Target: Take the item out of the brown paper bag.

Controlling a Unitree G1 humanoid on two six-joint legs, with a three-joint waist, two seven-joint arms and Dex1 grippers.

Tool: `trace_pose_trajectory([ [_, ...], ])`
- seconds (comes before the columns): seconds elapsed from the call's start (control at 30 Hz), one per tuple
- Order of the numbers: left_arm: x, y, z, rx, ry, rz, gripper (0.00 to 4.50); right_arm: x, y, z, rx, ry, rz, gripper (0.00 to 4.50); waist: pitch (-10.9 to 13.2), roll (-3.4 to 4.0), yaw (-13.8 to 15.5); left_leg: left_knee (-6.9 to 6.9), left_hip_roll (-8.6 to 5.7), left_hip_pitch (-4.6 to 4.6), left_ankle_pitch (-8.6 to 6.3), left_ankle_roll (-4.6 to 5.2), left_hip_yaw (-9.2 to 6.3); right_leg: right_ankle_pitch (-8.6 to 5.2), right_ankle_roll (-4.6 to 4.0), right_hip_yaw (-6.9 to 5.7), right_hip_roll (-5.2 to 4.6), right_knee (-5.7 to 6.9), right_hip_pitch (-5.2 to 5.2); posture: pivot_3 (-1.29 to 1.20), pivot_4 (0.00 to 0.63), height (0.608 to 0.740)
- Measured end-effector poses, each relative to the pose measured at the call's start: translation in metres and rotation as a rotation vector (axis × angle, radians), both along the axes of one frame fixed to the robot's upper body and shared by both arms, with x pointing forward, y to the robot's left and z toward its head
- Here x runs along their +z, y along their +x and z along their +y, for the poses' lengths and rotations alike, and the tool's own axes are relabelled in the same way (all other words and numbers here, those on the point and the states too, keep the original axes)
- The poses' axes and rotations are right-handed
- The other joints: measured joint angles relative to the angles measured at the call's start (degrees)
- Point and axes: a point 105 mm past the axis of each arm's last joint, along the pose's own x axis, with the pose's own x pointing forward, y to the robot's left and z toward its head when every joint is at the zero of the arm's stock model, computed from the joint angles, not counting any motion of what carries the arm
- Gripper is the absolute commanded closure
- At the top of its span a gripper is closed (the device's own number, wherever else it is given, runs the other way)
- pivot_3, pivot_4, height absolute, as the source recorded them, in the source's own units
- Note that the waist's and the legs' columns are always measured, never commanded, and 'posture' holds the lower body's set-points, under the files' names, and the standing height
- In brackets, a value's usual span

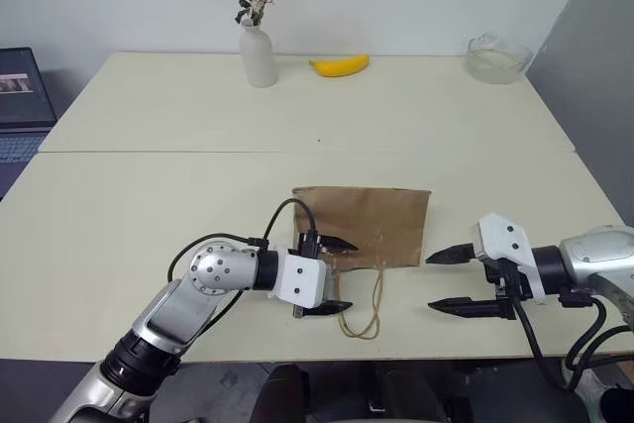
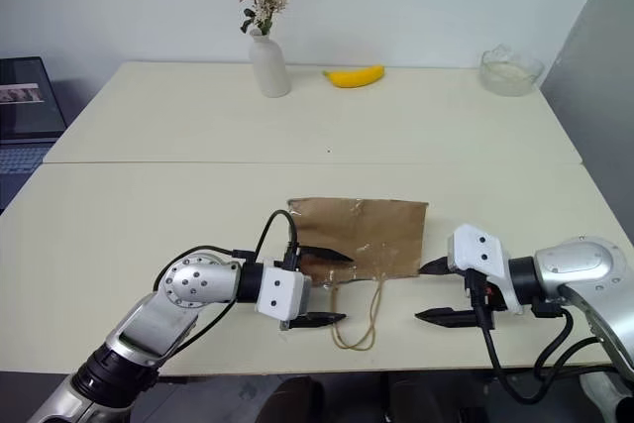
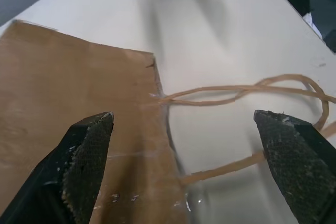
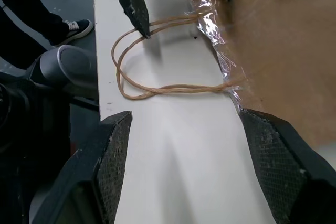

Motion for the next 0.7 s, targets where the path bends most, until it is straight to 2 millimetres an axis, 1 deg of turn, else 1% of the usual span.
trace_pose_trajectory([
  [0.07,0.002,0.000,0.002,-0.008,0.002,-0.003,0.00,0.003,-0.001,0.000,-0.001,0.003,-0.006,1.07,0.0,0.00,0.0,0.00,0.00,0.00,0.00,0.00,0.00,0.01,0.02,0.01,0.00,-0.02,0.01,0.00,0.150,0.740],
  [0.13,0.004,0.000,0.006,-0.009,0.009,-0.002,0.00,0.001,-0.003,-0.001,-0.005,0.000,0.000,1.07,0.0,0.00,0.0,0.00,0.00,-0.02,0.00,0.00,0.00,0.01,0.02,-0.01,0.00,-0.05,0.01,0.00,0.150,0.740],
  [0.27,0.012,-0.006,0.020,-0.016,0.026,0.013,0.00,0.000,-0.005,0.000,-0.005,0.009,0.015,1.07,0.0,0.00,0.0,-0.01,0.02,-0.04,0.00,0.00,-0.01,0.01,0.02,-0.01,0.00,-0.10,0.00,0.00,0.150,0.740],
  [0.37,0.008,-0.012,0.019,-0.032,0.026,0.031,0.00,0.001,-0.006,0.001,0.002,0.016,0.020,1.07,0.0,0.00,0.0,0.00,-0.02,-0.07,0.00,0.00,-0.02,0.05,0.09,-0.01,0.00,-0.16,0.02,0.00,0.150,0.740],
  [0.47,0.005,-0.013,0.012,-0.044,0.014,0.023,0.00,0.000,-0.006,0.002,0.006,0.017,0.021,1.07,0.0,0.00,0.1,0.06,-0.06,-0.14,0.00,0.00,-0.01,0.11,0.20,-0.02,0.01,-0.22,0.02,0.00,0.150,0.740],
  [0.57,0.000,-0.012,0.006,-0.051,0.019,0.004,0.00,0.001,-0.005,0.003,0.004,0.021,0.017,1.07,0.0,-0.01,0.1,0.08,-0.09,-0.14,0.00,0.01,-0.01,0.14,0.25,0.02,0.02,-0.24,0.03,0.00,0.150,0.740],
  [0.7,-0.006,-0.007,0.007,-0.049,0.049,-0.026,0.00,0.001,-0.005,0.003,0.002,0.021,0.012,1.07,0.0,-0.01,0.1,0.09,-0.08,-0.15,0.00,0.01,-0.01,0.15,0.25,0.00,0.02,-0.23,0.03,0.00,0.150,0.740],
])
